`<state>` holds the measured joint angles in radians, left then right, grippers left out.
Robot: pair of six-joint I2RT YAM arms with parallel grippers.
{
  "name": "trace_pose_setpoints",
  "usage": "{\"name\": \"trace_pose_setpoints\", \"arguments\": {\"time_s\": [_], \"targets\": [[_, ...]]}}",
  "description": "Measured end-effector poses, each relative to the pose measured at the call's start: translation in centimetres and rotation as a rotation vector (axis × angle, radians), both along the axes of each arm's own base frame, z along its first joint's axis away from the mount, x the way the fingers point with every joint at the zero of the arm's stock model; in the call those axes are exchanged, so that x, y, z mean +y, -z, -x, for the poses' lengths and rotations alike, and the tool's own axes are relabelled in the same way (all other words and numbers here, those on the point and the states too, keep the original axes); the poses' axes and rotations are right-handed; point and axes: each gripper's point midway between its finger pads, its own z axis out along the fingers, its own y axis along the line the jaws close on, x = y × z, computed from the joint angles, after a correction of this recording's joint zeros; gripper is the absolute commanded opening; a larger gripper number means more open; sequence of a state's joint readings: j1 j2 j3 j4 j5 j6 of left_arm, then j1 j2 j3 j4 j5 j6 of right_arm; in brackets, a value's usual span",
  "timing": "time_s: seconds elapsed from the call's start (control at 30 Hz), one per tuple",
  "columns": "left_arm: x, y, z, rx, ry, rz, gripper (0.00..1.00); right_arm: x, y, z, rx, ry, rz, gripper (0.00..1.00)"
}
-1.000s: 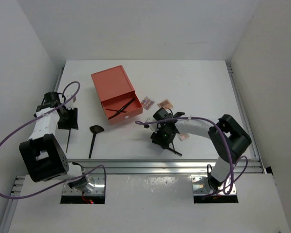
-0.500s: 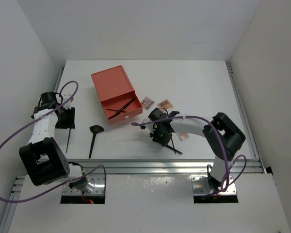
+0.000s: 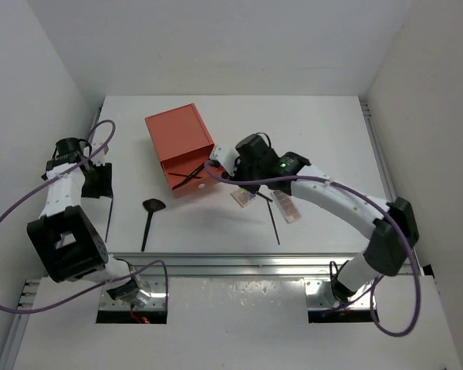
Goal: Organize the makeup
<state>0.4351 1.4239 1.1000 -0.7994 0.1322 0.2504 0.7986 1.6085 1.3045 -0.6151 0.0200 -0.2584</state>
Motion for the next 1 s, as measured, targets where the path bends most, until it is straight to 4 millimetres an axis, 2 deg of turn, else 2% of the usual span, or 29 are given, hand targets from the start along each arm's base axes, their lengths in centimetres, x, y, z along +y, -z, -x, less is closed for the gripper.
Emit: {"name": "trace_pose_setpoints", "arguments": {"time_s": [0.13,0.2,0.27,0.37,0.47,0.5,0.6,0.67,0.73,0.77,0.83,0.87,0.93,1.0], "targets": [[1.3,2.5,-0.2,0.057,-0.038,0.032,0.5,1.4,-6.6,-2.2,-0.24,-0.088,-0.102,0.0],[1.8,4.6,-0.2,0.099,-0.06,0.063,0.5,3.1,-9.5,-4.5,-0.385,-0.128,-0.149,0.0],[1.8,5.4,-0.2,0.117,-0.06,0.081,0.5,5.4,-10.5,-6.0,-0.428,-0.173,-0.189,0.0],[1.7,6.2,-0.5,0.125,-0.057,0.097,0.5,10.6,-11.3,-9.0,-0.492,-0.237,-0.273,0.0],[2.0,6.3,-0.7,0.117,-0.05,0.091,0.5,14.8,-9.4,-9.9,-0.498,-0.306,-0.303,0.0],[2.1,6.3,-0.8,0.114,-0.048,0.088,0.5,16.0,-8.1,-9.7,-0.487,-0.334,-0.303,0.0],[2.7,6.4,-0.7,0.111,-0.044,0.077,0.5,18.0,-4.6,-8.9,-0.437,-0.387,-0.284,0.0],[3.2,6.7,-0.6,0.115,-0.054,0.074,0.5,18.6,-2.8,-8.4,-0.409,-0.412,-0.267,0.0],[3.6,7.1,-0.4,0.124,-0.063,0.075,0.5,18.5,-1.7,-8.2,-0.396,-0.422,-0.25,0.05],[3.8,7.3,-0.3,0.129,-0.066,0.077,0.5,18.4,-1.5,-8.2,-0.392,-0.422,-0.246,0.16],[3.8,7.7,-0.2,0.137,-0.064,0.082,0.5,18.3,-1.4,-8.3,-0.391,-0.42,-0.243,0.27],[3.8,7.8,-0.2,0.139,-0.062,0.085,0.5,18.3,-1.4,-8.3,-0.392,-0.417,-0.241,0.39],[3.7,7.9,-0.2,0.139,-0.053,0.088,0.5,18.1,-1.4,-8.6,-0.399,-0.408,-0.235,0.45],[3.7,7.9,-0.2,0.136,-0.049,0.09,0.5,18.0,-1.4,-8.7,-0.405,-0.399,-0.227,0.55]]}}
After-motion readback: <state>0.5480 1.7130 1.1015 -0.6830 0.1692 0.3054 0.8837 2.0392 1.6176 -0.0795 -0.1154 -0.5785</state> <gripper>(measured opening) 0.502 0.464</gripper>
